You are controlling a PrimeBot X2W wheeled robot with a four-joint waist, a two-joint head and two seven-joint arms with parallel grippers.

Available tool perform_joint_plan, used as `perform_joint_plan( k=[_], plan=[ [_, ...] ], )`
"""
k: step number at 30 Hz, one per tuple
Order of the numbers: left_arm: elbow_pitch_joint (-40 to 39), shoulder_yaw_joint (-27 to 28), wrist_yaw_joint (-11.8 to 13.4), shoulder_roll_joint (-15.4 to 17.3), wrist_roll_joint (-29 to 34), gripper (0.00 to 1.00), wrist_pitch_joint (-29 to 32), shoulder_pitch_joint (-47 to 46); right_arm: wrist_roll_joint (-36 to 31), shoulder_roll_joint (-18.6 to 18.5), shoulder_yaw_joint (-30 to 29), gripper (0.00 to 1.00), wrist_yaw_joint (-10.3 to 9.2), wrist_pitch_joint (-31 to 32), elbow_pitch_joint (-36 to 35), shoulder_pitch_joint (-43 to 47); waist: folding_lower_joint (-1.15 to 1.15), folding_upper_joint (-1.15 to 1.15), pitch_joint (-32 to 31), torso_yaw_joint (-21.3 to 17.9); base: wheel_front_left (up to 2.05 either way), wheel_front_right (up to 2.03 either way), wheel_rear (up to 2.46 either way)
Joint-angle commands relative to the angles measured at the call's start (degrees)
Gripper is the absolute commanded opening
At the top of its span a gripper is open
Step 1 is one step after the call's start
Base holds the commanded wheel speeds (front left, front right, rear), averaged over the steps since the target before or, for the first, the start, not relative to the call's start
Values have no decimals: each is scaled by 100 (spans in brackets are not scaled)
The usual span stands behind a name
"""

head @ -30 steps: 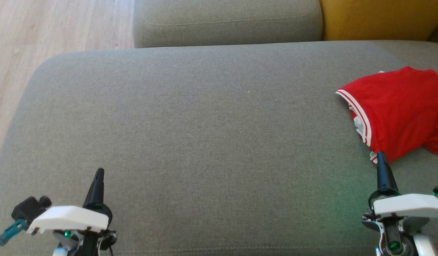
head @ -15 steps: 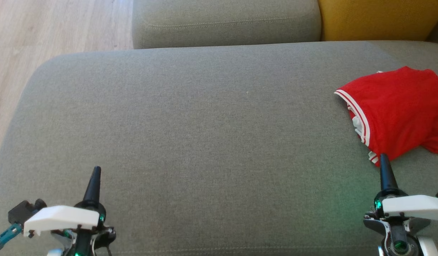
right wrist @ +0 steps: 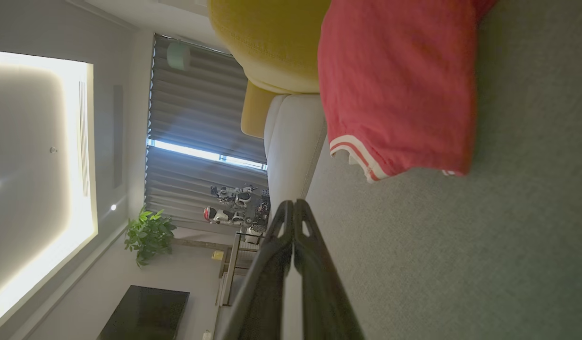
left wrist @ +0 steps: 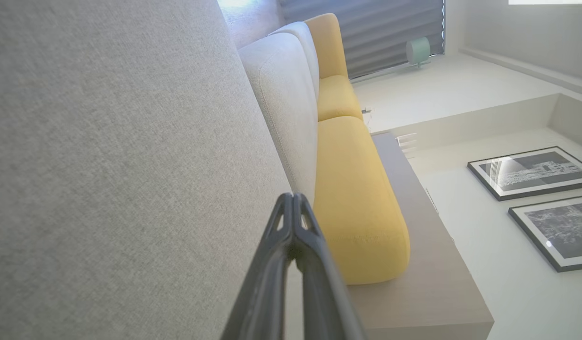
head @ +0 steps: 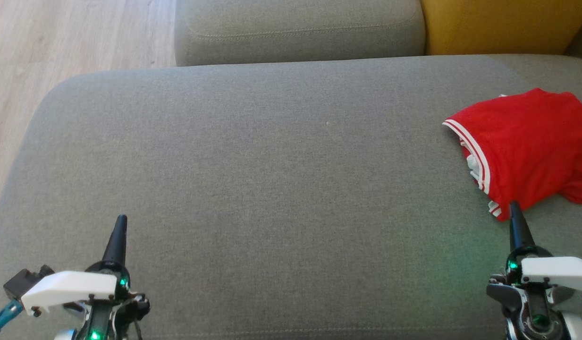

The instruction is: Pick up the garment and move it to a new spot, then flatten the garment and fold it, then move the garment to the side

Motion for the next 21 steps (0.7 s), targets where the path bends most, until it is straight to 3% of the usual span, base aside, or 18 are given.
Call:
perform_joint_plan(
  k=[1,21],
  plan=[
    [-151,209,-69,8,-160,0,47,-348,200,-80,79,0,17,53,-168,-302,0,0,-1,-2,0,0,0],
    [-144,547,-221,-156,-1338,0,370,-453,1561,-78,-20,0,21,268,-73,-400,0,0,-25,-32,0,0,0]
  ],
)
